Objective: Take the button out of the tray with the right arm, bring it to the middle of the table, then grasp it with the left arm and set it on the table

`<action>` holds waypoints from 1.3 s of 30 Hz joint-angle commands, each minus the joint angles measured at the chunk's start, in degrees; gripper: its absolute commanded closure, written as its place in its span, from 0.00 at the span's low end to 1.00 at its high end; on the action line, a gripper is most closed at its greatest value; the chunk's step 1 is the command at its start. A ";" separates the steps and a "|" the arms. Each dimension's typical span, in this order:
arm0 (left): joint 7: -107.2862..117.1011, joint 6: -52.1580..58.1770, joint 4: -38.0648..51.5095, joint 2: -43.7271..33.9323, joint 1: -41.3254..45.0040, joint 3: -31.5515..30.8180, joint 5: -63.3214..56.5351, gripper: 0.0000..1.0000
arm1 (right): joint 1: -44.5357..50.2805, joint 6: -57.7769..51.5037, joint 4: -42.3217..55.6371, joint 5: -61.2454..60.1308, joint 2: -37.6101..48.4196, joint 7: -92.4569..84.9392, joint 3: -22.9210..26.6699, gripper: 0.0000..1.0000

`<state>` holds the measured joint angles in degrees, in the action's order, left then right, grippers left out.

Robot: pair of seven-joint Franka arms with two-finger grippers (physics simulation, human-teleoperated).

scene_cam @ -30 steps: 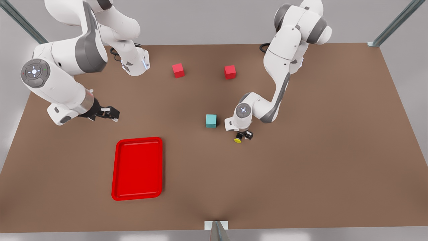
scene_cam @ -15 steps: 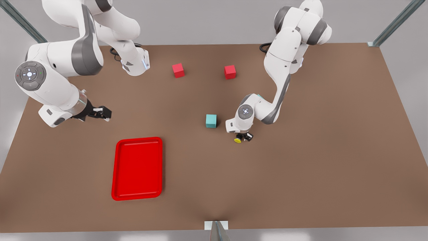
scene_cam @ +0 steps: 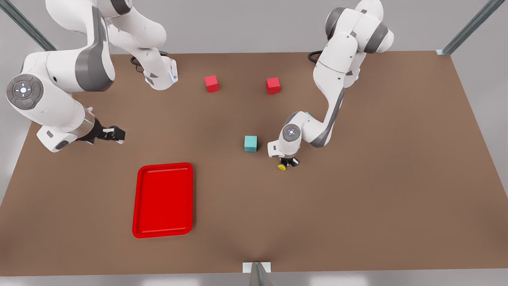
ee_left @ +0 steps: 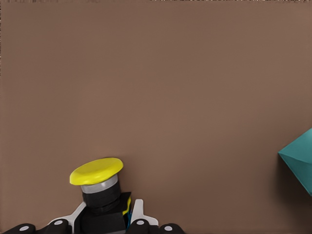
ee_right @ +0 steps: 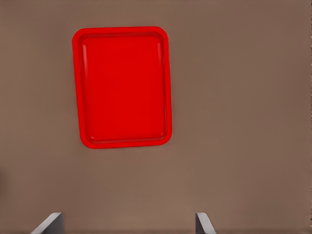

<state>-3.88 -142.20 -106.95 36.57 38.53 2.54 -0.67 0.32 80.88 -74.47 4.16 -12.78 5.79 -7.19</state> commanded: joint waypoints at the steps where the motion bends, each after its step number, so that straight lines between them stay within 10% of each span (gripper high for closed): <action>1: 0.10 2.36 0.87 -0.09 -0.03 0.01 -0.03 0.45 | 0.03 0.33 0.03 0.23 0.03 -2.10 -0.02 0.00; 34: 1.59 13.35 6.41 -1.23 -0.03 1.94 0.06 0.56 | 0.73 0.07 0.03 1.46 0.12 -1.93 -0.19 0.00; 39: 49.18 17.22 13.16 -2.03 0.58 4.49 -0.64 0.56 | 0.82 0.07 0.03 1.47 0.12 -2.01 -0.28 0.00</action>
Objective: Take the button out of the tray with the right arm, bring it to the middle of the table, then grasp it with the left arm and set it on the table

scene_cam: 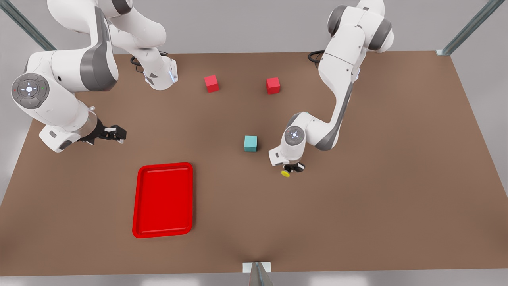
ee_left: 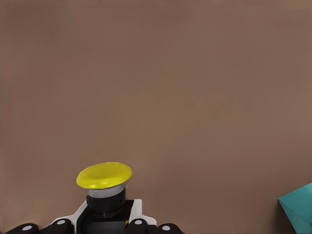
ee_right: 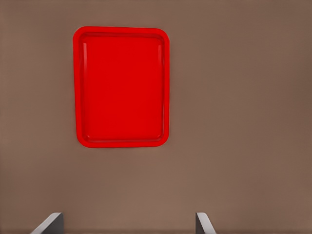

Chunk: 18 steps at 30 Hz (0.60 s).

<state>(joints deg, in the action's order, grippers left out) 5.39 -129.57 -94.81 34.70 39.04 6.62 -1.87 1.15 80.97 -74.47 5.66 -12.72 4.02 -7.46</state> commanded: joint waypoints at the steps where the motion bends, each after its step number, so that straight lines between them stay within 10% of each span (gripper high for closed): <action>1: 59.98 6.43 2.61 -0.07 0.77 0.93 -6.21 0.56 | -0.01 -0.02 0.03 -0.03 0.07 -0.16 -0.01 0.00; 7: 136.98 19.88 4.81 1.16 3.23 0.93 -32.14 0.55 | -0.10 -0.11 0.03 -0.03 0.07 -0.33 -0.01 0.00; 18: 167.32 35.52 4.72 8.01 2.97 4.98 -50.95 0.55 | -0.10 -0.11 0.03 0.06 0.07 -0.24 -0.01 0.00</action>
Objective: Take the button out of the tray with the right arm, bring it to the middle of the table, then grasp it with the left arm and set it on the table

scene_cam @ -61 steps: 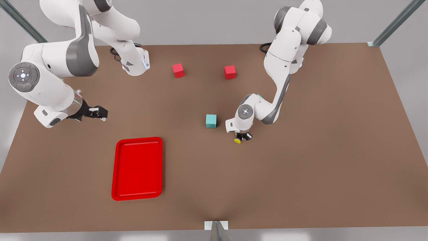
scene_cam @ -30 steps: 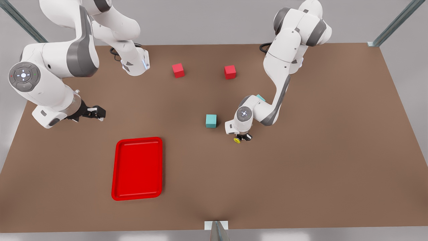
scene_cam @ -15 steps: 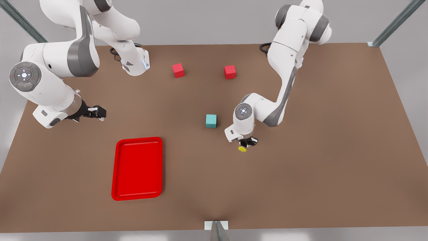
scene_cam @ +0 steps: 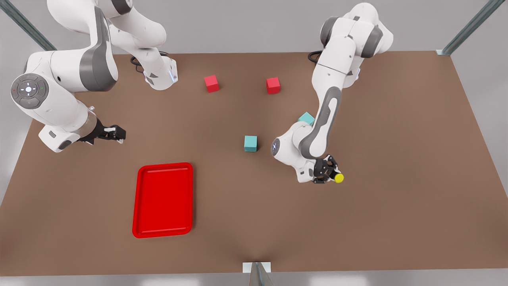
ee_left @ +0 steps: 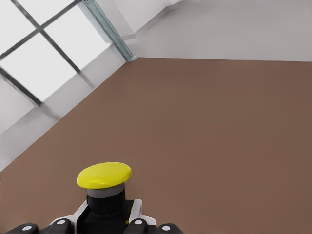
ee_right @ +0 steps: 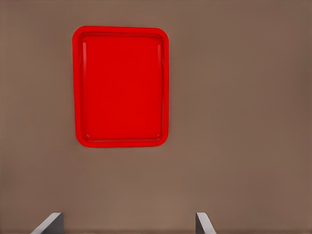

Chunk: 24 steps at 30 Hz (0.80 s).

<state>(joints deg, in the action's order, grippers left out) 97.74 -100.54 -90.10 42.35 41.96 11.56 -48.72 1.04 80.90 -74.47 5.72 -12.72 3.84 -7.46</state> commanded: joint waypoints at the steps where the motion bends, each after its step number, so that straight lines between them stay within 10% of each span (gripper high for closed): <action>1: 76.20 7.11 0.01 1.34 0.31 0.04 -4.90 0.55 | -0.07 -0.04 0.03 0.00 0.07 -0.06 -0.01 0.00; 21: 78.75 8.34 0.01 16.98 -1.27 0.75 -18.17 0.54 | 0.01 -0.04 0.03 0.00 0.07 0.02 -0.01 0.00; 22: 78.57 8.34 0.01 17.07 -1.18 0.84 -18.08 0.49 | 0.10 -0.04 0.03 0.09 0.07 0.02 -0.01 0.00; 24: 78.57 8.26 0.01 17.33 -1.18 0.75 -18.17 0.00 | 0.01 -0.04 0.03 0.00 0.07 0.02 -0.01 0.00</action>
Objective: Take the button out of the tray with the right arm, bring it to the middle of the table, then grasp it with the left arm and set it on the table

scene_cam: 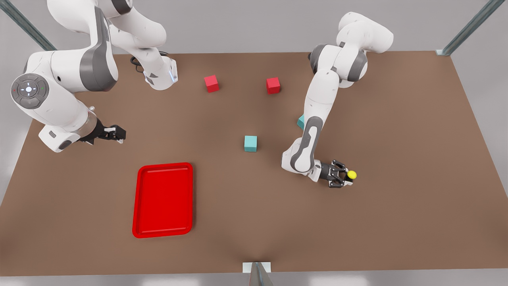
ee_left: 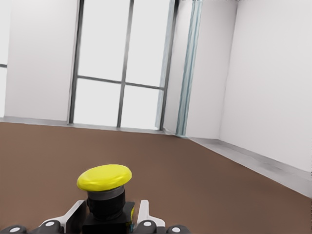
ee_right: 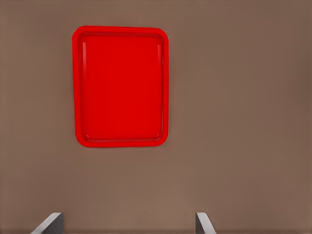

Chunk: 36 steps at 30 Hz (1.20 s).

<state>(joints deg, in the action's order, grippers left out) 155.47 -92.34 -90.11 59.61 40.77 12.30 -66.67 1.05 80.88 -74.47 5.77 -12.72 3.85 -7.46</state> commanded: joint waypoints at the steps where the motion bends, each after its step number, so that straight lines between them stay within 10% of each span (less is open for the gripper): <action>1: 20.92 0.05 0.02 0.07 0.01 0.01 -0.22 0.00 | -0.08 -0.02 0.03 -0.06 0.07 -0.07 -0.01 0.00; 28: 8.80 1.37 0.90 -4.76 0.72 0.89 -3.91 0.00 | -1.05 -0.02 0.03 0.21 0.07 -0.16 0.25 0.00; 34: -98.03 5.51 -2.44 -18.65 1.51 0.54 3.37 0.00 | -1.58 0.33 -0.06 4.16 -0.46 0.63 0.34 0.00; 36: -144.46 0.22 3.96 -26.39 1.16 1.41 43.07 0.00 | -1.75 -0.20 -0.24 6.18 -0.81 0.98 0.34 0.00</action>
<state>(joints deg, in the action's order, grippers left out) 133.51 -89.58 -87.54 35.99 42.09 13.77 -49.17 -0.69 80.91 -74.71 9.52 -13.48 3.99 -7.07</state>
